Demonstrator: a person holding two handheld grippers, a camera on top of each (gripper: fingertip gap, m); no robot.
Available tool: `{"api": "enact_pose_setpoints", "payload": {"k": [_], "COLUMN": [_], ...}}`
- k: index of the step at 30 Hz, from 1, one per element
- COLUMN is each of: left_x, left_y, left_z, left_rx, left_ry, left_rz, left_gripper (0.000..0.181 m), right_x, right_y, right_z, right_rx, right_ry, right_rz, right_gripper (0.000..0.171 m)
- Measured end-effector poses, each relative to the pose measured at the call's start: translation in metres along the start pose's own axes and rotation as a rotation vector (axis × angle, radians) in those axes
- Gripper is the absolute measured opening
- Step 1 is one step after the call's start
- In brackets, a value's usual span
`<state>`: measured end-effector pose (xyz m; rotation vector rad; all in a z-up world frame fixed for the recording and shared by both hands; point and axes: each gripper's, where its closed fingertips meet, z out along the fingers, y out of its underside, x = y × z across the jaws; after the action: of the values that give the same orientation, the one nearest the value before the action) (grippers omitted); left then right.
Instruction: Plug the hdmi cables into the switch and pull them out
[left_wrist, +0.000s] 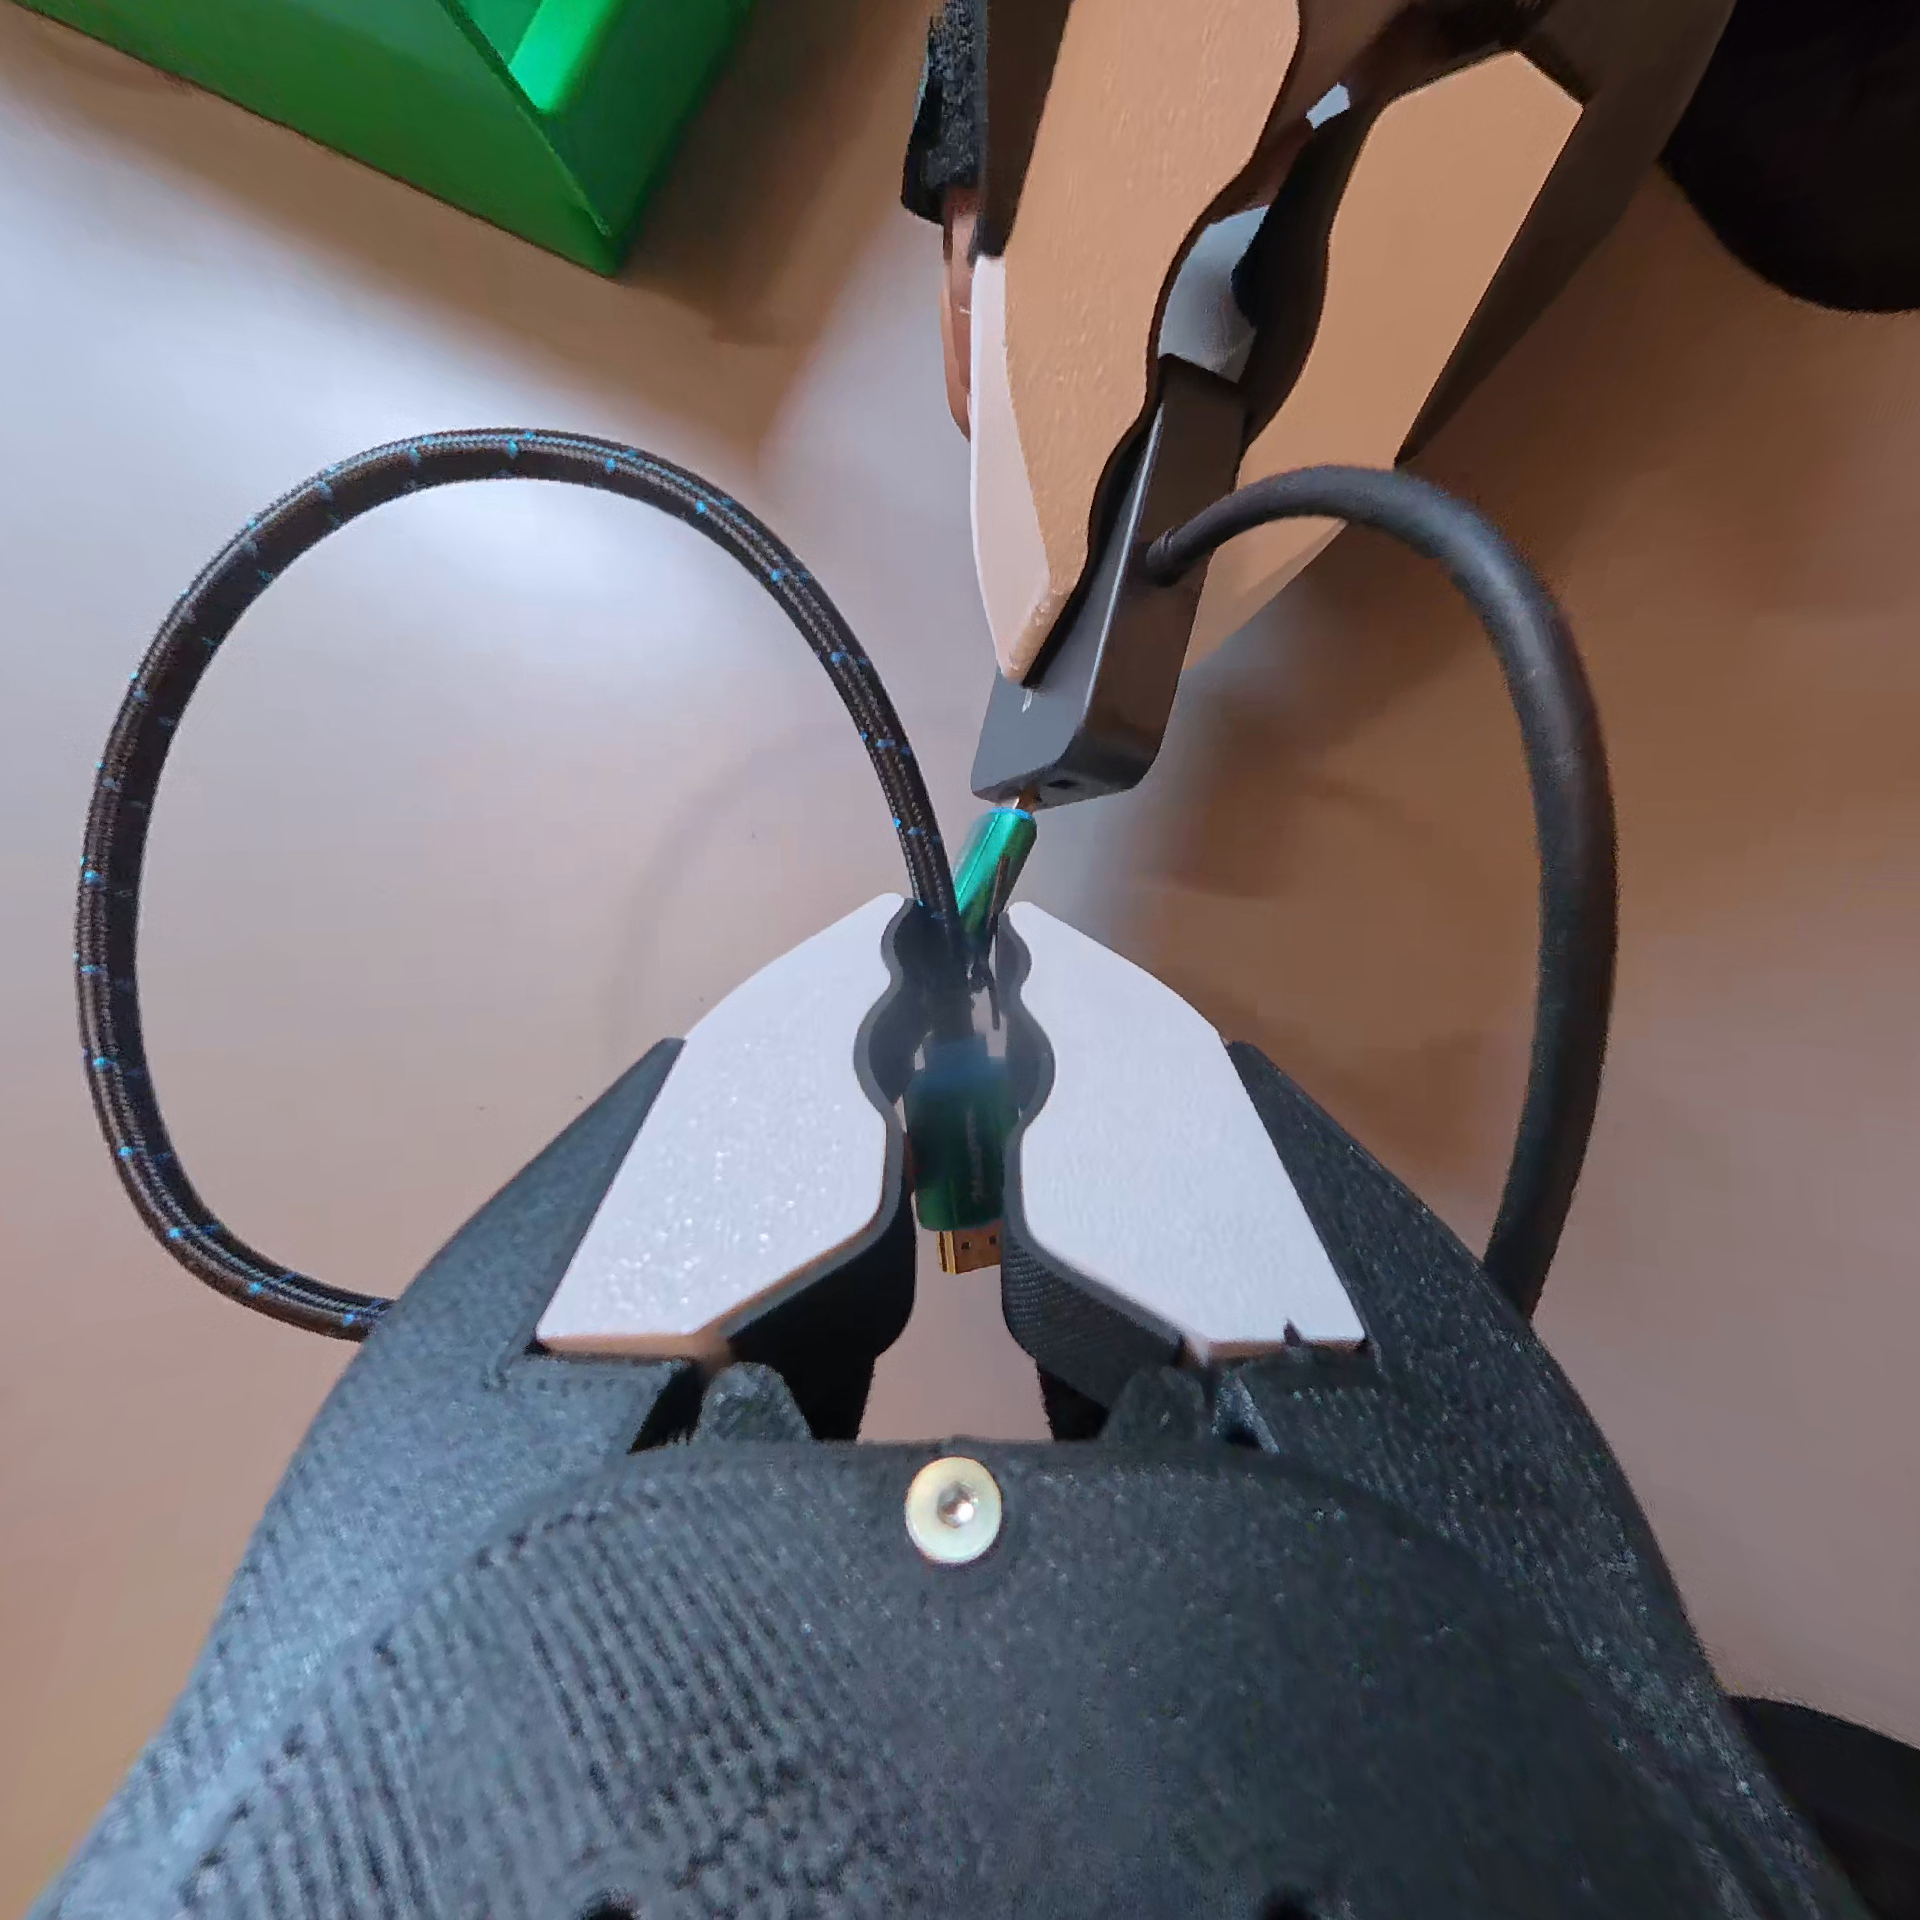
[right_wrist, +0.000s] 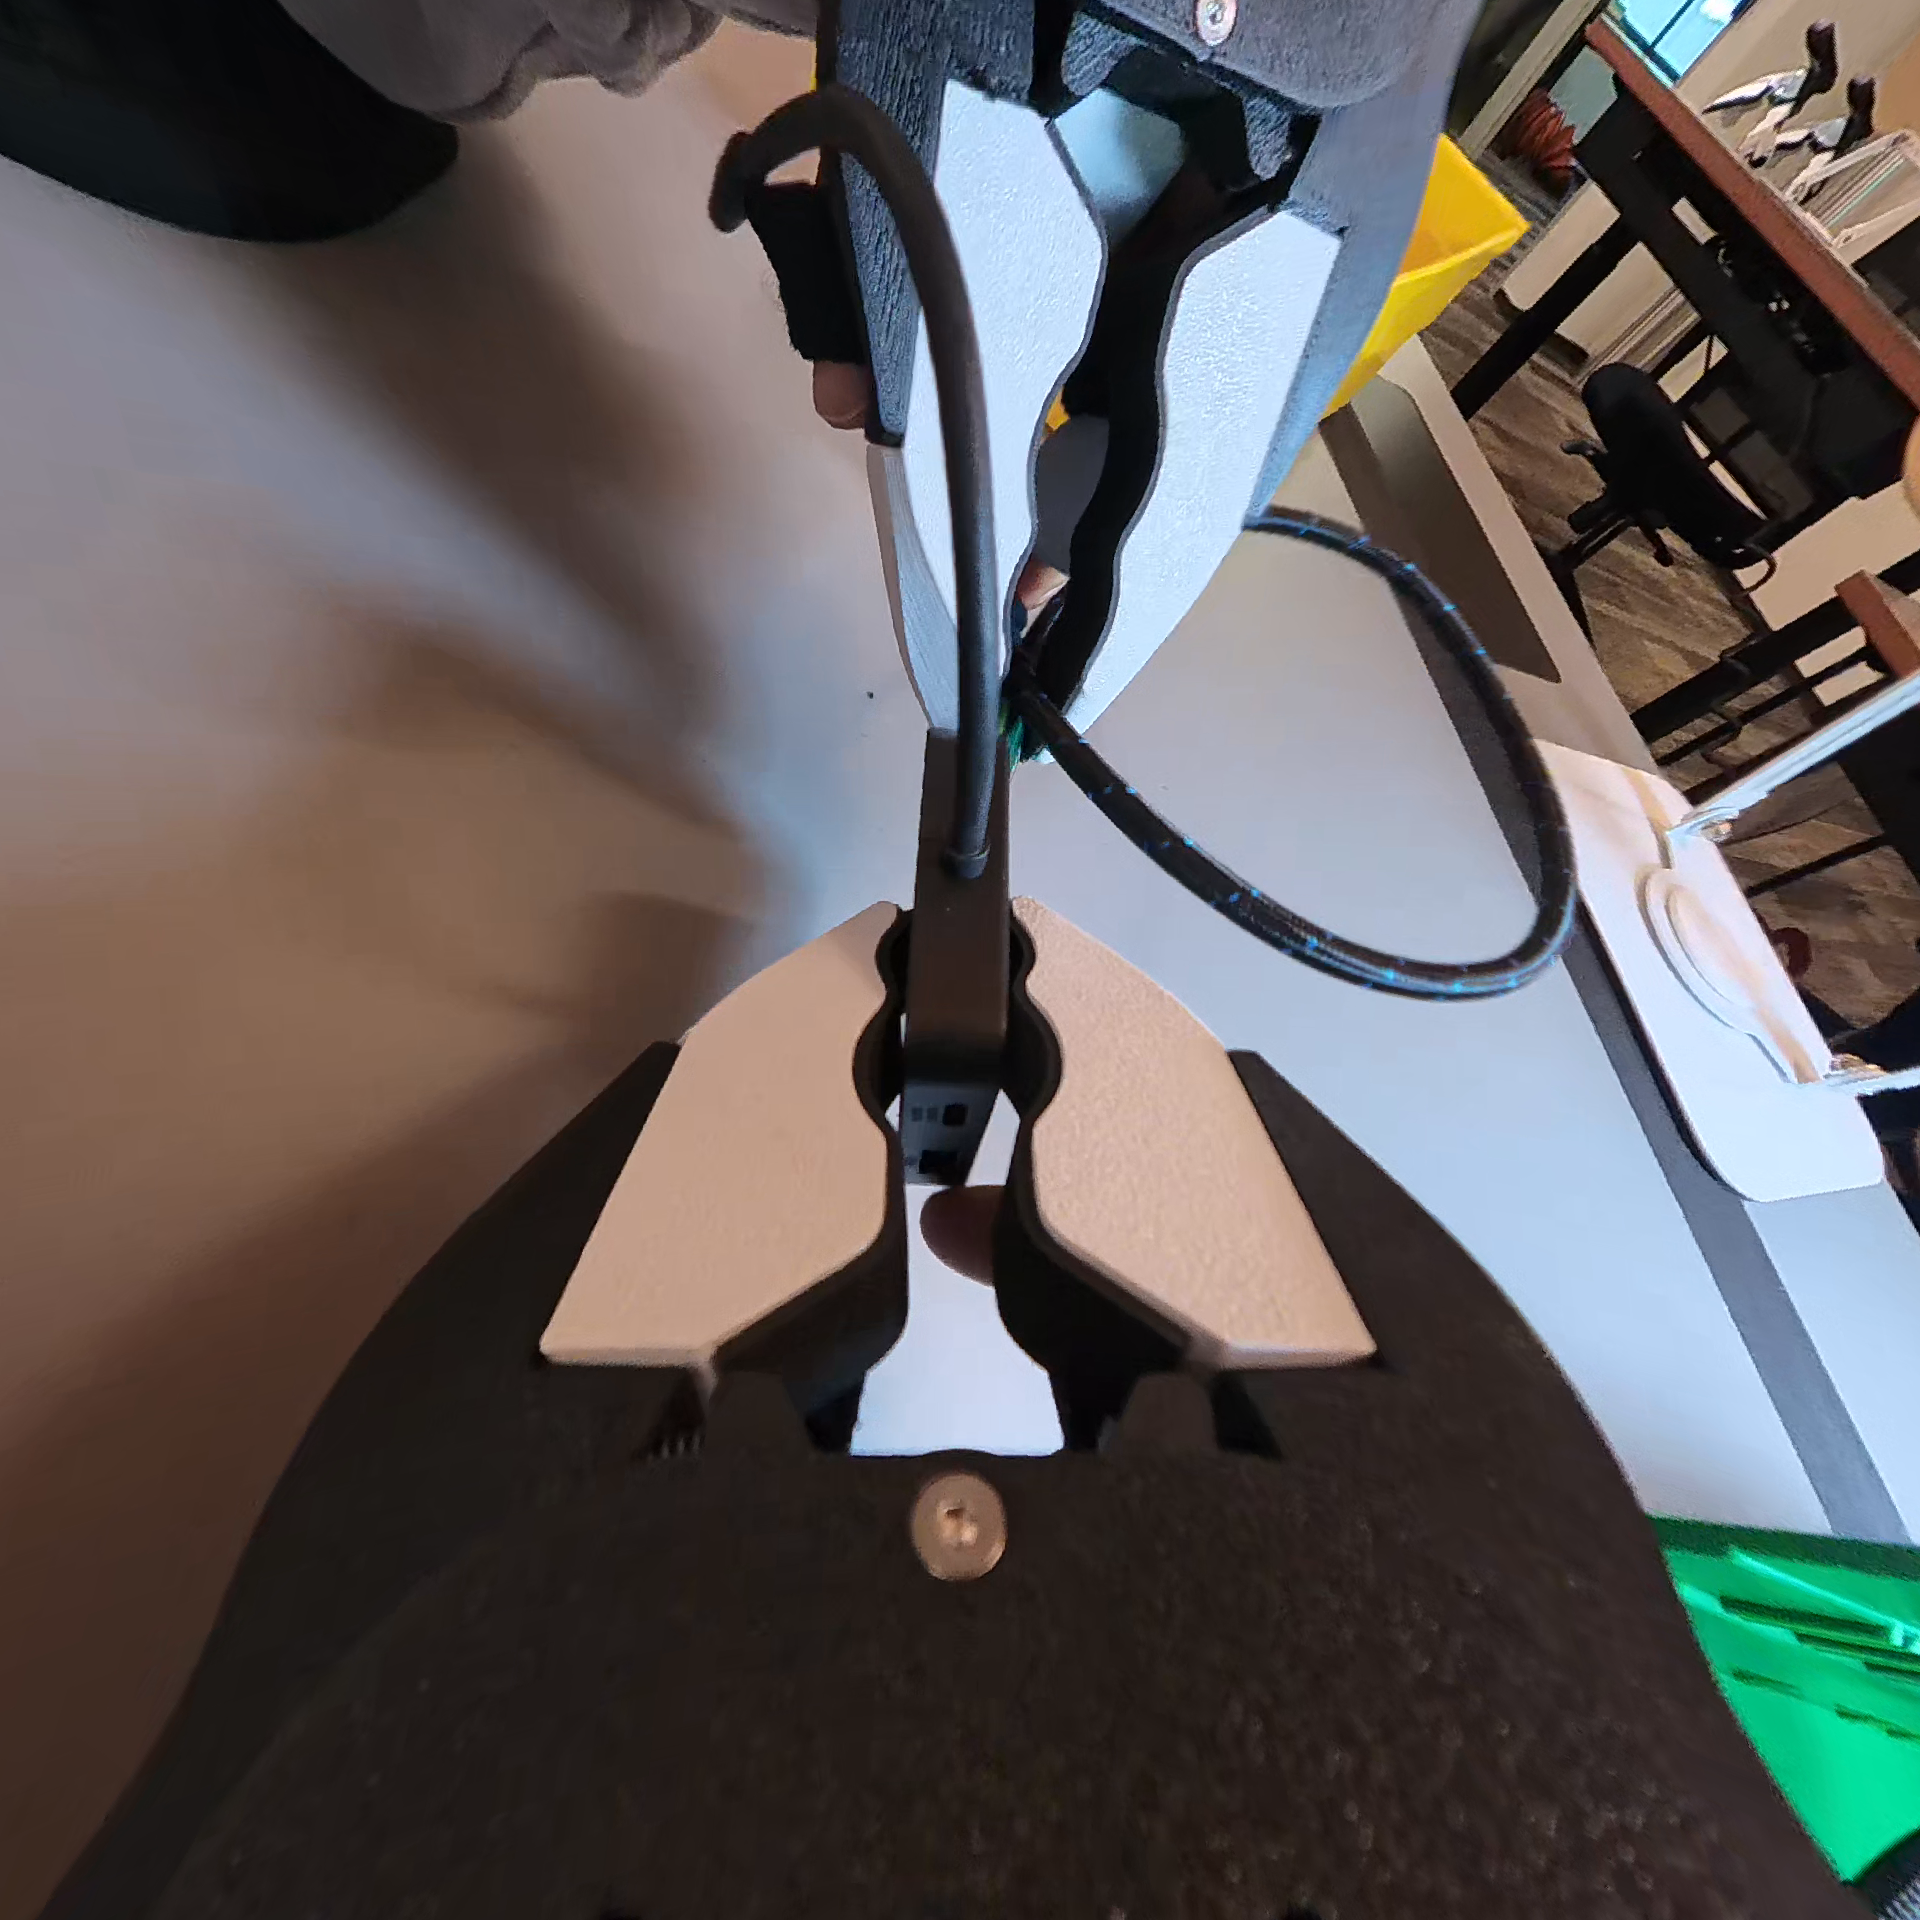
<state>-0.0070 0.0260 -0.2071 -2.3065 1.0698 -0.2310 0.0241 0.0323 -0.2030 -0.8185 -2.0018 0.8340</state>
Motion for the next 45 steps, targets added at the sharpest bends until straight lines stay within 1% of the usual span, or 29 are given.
{"api": "enact_pose_setpoints", "payload": {"k": [2,3,4,5,6,8,9,10,11,12,14,16,17,19,22,25,27,29,32,34,36,38,42,45], "left_x": [0.0,0.004,0.018,0.029,0.031,0.047,0.046,0.039,0.038,0.038,0.031,0.017,0.014,0.008,0.0,-0.013,-0.023,-0.03,-0.036,-0.037,-0.041,-0.039,-0.035,-0.03], "left_y": [0.004,0.001,-0.017,-0.03,-0.04,-0.073,-0.079,-0.081,-0.085,-0.087,-0.086,-0.081,-0.081,-0.085,-0.085,-0.082,-0.079,-0.074,-0.063,-0.053,-0.043,-0.036,-0.018,-0.006], "left_z": [0.004,0.006,0.005,0.001,-0.007,-0.037,-0.044,-0.048,-0.054,-0.06,-0.067,-0.068,-0.07,-0.076,-0.083,-0.086,-0.084,-0.078,-0.058,-0.04,-0.022,-0.009,0.011,0.018], "left_rx": [-0.038,-0.024,0.079,0.127,0.137,0.25,0.228,0.2,0.213,0.25,0.31,0.33,0.355,0.42,0.475,0.538,0.591,0.645,0.691,0.69,0.668,0.613,0.413,0.254], "left_ry": [-0.023,-0.01,0.067,0.123,0.114,0.147,0.075,-0.025,-0.057,-0.052,-0.046,-0.091,-0.088,-0.078,-0.078,-0.061,-0.012,0.072,0.264,0.387,0.424,0.425,0.232,0.104], "left_rz": [0.034,0.047,0.049,0.039,0.023,0.06,0.102,0.153,0.183,0.176,0.123,0.103,0.085,0.052,0.017,-0.068,-0.162,-0.28,-0.486,-0.62,-0.705,-0.712,-0.541,-0.348], "left_gripper": [0.012,0.012,0.006,0.006,0.006,0.006,0.006,0.006,0.007,0.007,0.007,0.007,0.007,0.007,0.007,0.007,0.006,0.006,0.006,0.007,0.007,0.007,0.01,0.016], "right_x": [-0.003,-0.009,-0.02,-0.022,-0.016,-0.001,0.005,0.01,0.013,0.012,0.006,0.002,0.003,0.008,0.019,0.031,0.039,0.046,0.054,0.058,0.061,0.063,0.069,0.075], "right_y": [0.005,0.009,0.01,0.005,0.0,-0.033,-0.049,-0.057,-0.062,-0.064,-0.06,-0.053,-0.05,-0.049,-0.045,-0.041,-0.04,-0.042,-0.043,-0.04,-0.038,-0.037,-0.034,-0.027], "right_z": [0.007,0.012,0.019,0.025,0.026,0.021,0.017,0.015,0.013,0.011,0.01,0.011,0.011,0.006,-0.005,-0.019,-0.029,-0.038,-0.047,-0.049,-0.051,-0.053,-0.058,-0.061], "right_rx": [-0.04,-0.073,-0.078,-0.063,-0.071,0.064,0.109,0.112,0.127,0.145,0.15,0.128,0.123,0.132,0.143,0.157,0.171,0.188,0.218,0.22,0.223,0.232,0.242,0.232], "right_ry": [0.009,-0.007,-0.041,-0.01,0.033,0.063,0.063,0.084,0.101,0.095,0.085,0.084,0.09,0.107,0.149,0.193,0.227,0.253,0.273,0.282,0.288,0.289,0.297,0.317], "right_rz": [-0.019,-0.034,-0.065,-0.116,-0.136,-0.084,-0.068,-0.094,-0.112,-0.094,-0.074,-0.074,-0.075,-0.063,-0.045,-0.021,-0.011,-0.001,0.031,0.046,0.062,0.08,0.122,0.143], "right_gripper": [0.013,0.013,0.013,0.013,0.013,0.014,0.013,0.013,0.013,0.014,0.013,0.013,0.013,0.013,0.013,0.014,0.014,0.014,0.014,0.014,0.014,0.014,0.014,0.014]}}
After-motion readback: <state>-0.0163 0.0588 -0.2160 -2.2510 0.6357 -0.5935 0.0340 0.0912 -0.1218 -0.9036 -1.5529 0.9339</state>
